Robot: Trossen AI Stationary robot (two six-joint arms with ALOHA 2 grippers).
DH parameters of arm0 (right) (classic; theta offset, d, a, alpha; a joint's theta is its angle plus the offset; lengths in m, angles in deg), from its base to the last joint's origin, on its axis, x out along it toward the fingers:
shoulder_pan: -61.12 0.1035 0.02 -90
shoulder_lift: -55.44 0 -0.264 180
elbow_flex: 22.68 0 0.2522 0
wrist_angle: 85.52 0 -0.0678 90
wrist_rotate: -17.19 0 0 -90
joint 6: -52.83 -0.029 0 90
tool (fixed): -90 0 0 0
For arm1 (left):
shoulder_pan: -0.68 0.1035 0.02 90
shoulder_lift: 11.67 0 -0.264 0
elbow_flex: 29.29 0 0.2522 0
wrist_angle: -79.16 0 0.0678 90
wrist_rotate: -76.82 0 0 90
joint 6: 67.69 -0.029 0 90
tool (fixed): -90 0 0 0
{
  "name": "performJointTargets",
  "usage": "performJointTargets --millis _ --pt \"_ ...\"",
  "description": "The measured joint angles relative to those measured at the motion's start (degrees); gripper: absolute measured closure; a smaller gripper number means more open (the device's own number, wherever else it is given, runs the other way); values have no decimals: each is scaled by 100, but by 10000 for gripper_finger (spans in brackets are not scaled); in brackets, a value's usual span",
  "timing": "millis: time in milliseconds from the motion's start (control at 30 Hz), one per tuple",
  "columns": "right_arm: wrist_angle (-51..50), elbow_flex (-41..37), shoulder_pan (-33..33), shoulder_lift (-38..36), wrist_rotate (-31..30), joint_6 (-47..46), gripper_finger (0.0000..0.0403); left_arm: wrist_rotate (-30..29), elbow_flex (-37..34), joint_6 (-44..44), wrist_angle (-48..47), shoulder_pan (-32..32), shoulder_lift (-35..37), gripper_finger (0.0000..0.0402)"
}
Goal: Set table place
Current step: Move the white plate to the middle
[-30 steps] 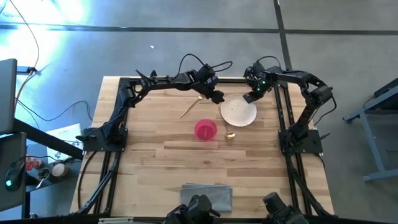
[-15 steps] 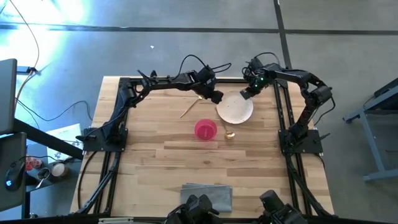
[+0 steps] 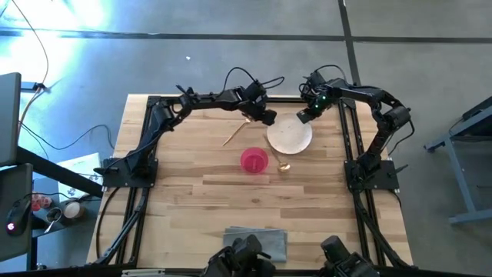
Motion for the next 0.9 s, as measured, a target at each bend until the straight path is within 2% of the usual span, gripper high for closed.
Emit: performJointTargets --millis 133,233,467,900 --pt "76 0 34 0 176 32 402 331 181 -246 -178 -11 -4 195" --pt "267 0 46 -2 273 -49 402 346 485 -548 -724 -9 -1 195" --pt "825 0 47 -7 601 -368 402 -568 916 -991 -1842 15 10 195" --pt "883 0 260 -9 619 -366 403 93 929 -836 -1415 144 -552 195"
